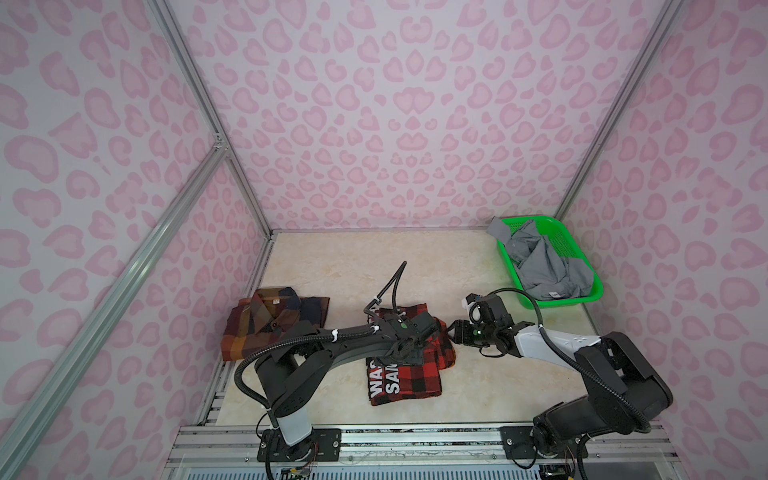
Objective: Fold and stack the long sleeve shirts
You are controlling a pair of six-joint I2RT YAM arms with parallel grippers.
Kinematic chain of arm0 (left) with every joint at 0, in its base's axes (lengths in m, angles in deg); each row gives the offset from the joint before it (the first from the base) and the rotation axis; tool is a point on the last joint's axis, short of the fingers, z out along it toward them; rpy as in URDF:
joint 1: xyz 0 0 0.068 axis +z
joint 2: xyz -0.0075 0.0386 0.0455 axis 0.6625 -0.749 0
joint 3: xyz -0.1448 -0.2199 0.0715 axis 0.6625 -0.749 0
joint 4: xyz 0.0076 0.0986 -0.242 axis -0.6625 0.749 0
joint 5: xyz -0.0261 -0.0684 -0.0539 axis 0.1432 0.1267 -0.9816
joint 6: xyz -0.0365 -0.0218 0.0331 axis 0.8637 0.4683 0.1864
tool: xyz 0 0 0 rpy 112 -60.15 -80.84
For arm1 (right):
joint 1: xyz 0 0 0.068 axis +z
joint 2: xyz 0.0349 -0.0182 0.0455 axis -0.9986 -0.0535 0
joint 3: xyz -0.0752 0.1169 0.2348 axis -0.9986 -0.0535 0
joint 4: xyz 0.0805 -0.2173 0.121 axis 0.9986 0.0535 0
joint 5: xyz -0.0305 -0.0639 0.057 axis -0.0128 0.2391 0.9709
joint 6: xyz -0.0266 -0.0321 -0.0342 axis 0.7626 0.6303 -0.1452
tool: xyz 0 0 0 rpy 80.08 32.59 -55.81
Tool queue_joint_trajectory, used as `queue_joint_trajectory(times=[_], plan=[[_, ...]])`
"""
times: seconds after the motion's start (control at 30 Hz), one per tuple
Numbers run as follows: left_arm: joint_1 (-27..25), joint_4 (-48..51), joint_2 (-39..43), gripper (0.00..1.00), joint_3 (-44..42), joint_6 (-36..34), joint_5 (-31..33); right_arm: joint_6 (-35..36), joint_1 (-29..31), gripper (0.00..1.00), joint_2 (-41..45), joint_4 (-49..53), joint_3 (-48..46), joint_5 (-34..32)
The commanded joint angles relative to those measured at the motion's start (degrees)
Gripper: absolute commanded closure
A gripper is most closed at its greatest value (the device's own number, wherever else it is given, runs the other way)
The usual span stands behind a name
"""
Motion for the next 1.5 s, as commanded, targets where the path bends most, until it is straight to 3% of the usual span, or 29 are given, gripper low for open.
queue_joint_trajectory(times=[0.0,0.27,0.57,0.73,0.83,0.93,1.1,1.47], plan=[[0.0,-0.3,-0.8,0.10,-0.9,1.2,-1.0,-4.1,2.5,0.41,0.1,-3.6,-2.3,4.6],[0.0,-1.1,-0.3,0.10,-1.9,1.9,-1.3,-8.1,8.3,0.35,3.1,-10.5,-5.6,3.2],[-0.5,-2.2,-0.1,0.10,-2.1,2.3,-1.8,-8.1,12.4,0.35,-3.1,-15.4,-2.8,-0.8],[-0.8,-2.7,0.4,0.10,-2.5,2.4,-1.8,-8.6,13.8,0.57,-4.0,-16.1,-1.3,-3.3],[-0.9,-3.1,1.4,0.10,-2.9,2.6,-1.8,-8.4,14.1,0.81,-4.8,-15.8,-1.1,-5.1],[-0.9,-3.1,3.1,0.10,-2.9,3.0,-1.5,-8.7,14.1,0.98,-5.9,-15.8,-0.2,-5.5],[-0.8,0.0,10.4,0.10,-0.6,3.3,0.3,-6.4,14.0,1.00,-1.5,-7.3,0.8,-11.0],[-0.4,6.2,30.2,0.10,4.9,3.8,5.3,3.6,13.6,1.00,12.4,35.4,14.0,-31.0]])
